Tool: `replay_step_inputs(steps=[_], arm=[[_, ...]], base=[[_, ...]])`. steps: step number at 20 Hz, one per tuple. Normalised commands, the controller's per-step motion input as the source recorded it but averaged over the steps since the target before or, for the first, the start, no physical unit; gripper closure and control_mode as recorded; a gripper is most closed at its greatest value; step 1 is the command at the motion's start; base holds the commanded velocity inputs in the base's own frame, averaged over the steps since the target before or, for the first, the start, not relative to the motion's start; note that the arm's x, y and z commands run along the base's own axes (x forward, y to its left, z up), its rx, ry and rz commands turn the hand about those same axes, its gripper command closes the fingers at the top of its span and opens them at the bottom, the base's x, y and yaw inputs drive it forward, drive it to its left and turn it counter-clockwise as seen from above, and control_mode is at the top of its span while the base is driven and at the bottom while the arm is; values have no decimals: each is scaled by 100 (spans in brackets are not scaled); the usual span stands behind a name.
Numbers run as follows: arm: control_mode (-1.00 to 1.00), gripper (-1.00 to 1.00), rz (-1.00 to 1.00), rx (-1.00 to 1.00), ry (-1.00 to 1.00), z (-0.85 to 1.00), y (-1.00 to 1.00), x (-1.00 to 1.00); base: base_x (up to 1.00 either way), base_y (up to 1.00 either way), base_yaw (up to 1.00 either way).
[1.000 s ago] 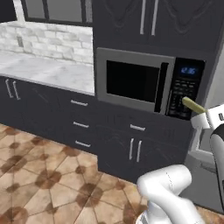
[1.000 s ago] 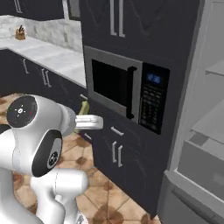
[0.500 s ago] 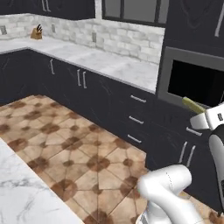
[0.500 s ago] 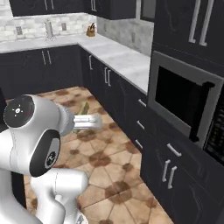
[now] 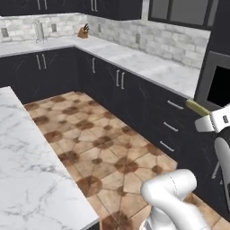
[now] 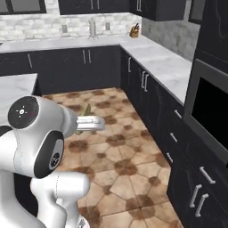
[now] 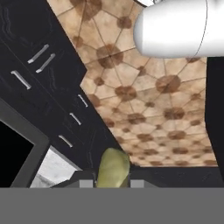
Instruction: Retrieve the butter from the fridge and place it on a plate on the dining table. Then retrieve the butter knife by the fridge and place it near the plate.
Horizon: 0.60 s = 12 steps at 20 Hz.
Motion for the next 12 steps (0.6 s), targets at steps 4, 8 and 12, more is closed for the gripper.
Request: replay_step_inputs(steps=[4, 8, 12], arm=[[100, 100, 0, 0, 0, 0, 0, 0], [100, 100, 0, 0, 0, 0, 0, 0], [100, 100, 0, 0, 0, 0, 0, 0]], base=[[-2, -10, 30], [-29, -35, 15], [-28, -36, 0]])
